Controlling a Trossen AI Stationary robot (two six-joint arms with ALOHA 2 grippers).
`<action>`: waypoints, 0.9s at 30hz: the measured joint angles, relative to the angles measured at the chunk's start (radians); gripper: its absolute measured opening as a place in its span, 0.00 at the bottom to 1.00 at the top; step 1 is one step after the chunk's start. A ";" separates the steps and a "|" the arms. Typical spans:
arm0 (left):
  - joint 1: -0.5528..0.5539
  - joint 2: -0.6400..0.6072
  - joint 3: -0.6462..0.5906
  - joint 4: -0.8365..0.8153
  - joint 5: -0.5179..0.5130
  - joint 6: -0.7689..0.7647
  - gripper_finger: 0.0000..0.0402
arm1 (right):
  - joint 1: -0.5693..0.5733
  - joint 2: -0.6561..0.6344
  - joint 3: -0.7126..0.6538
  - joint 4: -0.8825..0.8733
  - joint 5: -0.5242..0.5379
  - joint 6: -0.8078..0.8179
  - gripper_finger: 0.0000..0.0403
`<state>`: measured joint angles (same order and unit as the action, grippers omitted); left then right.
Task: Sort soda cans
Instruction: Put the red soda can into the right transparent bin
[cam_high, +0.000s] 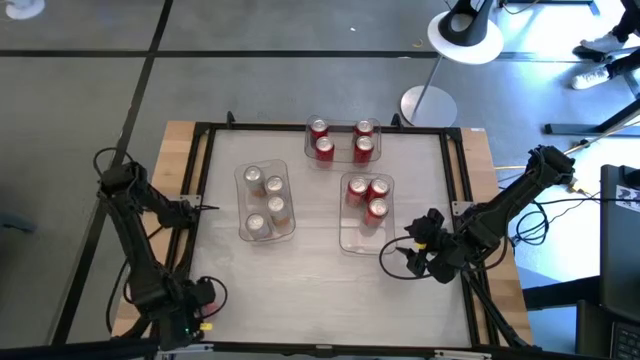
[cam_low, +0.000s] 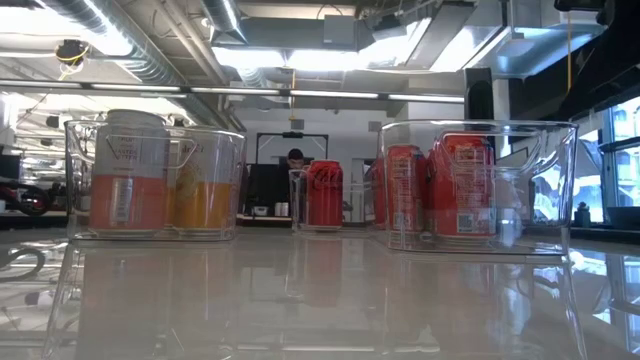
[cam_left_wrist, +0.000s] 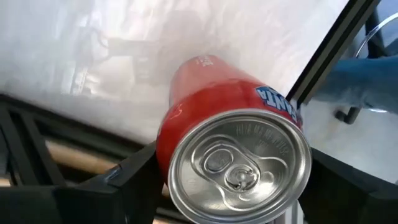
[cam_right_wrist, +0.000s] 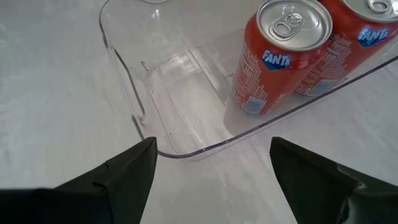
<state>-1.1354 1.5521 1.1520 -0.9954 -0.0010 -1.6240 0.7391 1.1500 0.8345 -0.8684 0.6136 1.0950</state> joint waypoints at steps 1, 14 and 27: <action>0.013 0.002 0.006 -0.001 -0.006 0.018 0.72 | 0.000 0.000 0.000 0.000 -0.002 0.000 0.77; 0.386 0.005 0.270 -0.059 -0.201 0.549 0.71 | 0.000 0.000 0.052 0.274 -0.053 -0.175 0.72; 0.823 0.011 0.366 0.261 -0.194 1.170 0.71 | -0.175 0.062 0.056 0.660 -0.151 -0.721 0.14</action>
<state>-0.3124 1.5636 1.5181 -0.7346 -0.1946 -0.4541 0.5643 1.2116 0.8904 -0.2088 0.4626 0.3738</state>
